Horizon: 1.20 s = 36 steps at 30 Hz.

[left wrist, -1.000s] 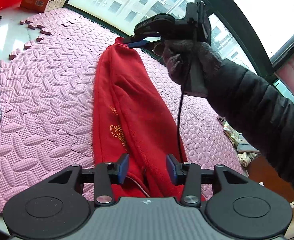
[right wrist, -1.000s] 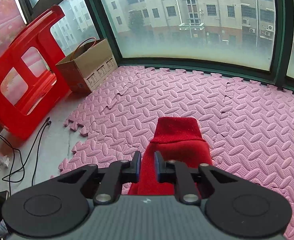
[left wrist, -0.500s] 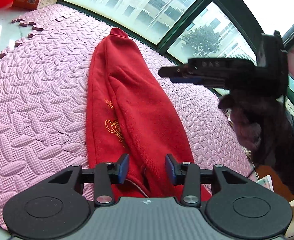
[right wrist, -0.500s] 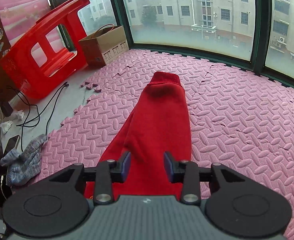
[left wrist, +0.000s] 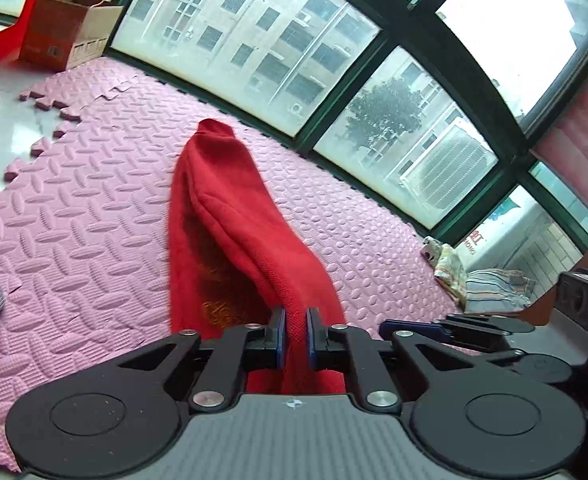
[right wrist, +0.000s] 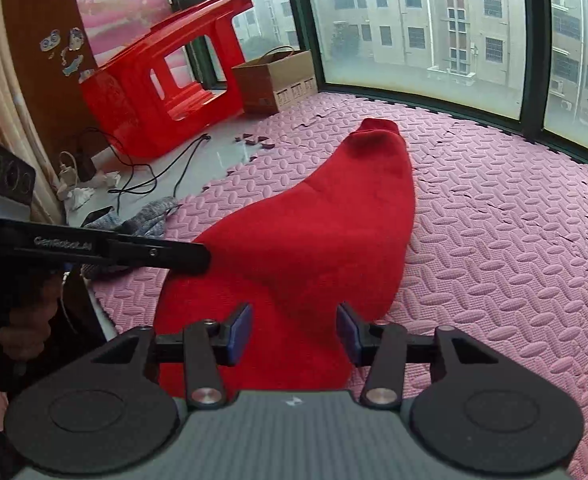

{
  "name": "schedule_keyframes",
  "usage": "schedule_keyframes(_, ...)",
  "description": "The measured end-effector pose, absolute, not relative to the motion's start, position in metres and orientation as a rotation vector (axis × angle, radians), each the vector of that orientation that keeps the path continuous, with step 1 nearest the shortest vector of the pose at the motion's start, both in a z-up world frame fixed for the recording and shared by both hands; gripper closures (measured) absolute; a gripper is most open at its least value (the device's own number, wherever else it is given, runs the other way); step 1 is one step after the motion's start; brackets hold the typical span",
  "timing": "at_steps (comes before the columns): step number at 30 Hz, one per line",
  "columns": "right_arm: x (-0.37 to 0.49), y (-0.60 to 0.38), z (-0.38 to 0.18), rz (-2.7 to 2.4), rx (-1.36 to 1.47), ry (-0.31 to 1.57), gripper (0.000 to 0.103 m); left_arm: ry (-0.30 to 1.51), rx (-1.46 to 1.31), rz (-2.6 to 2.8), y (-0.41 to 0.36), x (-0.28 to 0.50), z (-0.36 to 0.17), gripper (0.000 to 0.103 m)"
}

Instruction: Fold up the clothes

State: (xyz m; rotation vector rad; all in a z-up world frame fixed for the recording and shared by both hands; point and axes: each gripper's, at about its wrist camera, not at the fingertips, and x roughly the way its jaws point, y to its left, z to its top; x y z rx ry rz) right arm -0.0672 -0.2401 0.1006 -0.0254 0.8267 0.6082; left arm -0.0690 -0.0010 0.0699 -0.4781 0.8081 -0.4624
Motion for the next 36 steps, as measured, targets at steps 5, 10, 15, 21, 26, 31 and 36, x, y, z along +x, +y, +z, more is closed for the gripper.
schedule_keyframes(5, -0.083, -0.212, 0.078, 0.687, -0.101, 0.852, 0.055, 0.921, -0.530, -0.388, 0.016, -0.069, 0.040, 0.092)
schedule_keyframes(10, -0.095, -0.202, 0.067, 0.720, -0.153, 0.860, 0.055, 0.942, -0.459, -0.369, 0.013, -0.072, 0.044, 0.086)
schedule_keyframes(15, -0.097, -0.198, 0.067, 0.760, -0.161, 0.859, 0.055, 0.826, -0.374, -0.404, -0.003, -0.073, 0.080, 0.078)
schedule_keyframes(21, -0.090, -0.194, 0.061, 0.791, -0.160, 0.869, 0.055, 0.800, -0.370, -0.475, -0.031, -0.037, 0.074, 0.068)
schedule_keyframes(26, -0.087, -0.198, 0.057, 0.807, -0.132, 0.881, 0.055, 0.851, -0.346, -0.405, -0.033, 0.001, 0.046, 0.071)
schedule_keyframes(31, -0.081, -0.202, 0.054, 0.828, -0.102, 0.893, 0.054, 0.878, -0.369, -0.334, -0.016, 0.013, 0.037, 0.085)
schedule_keyframes(36, -0.075, -0.204, 0.054, 0.860, -0.089, 0.900, 0.052, 0.834, -0.379, -0.408, -0.032, 0.023, 0.053, 0.084)
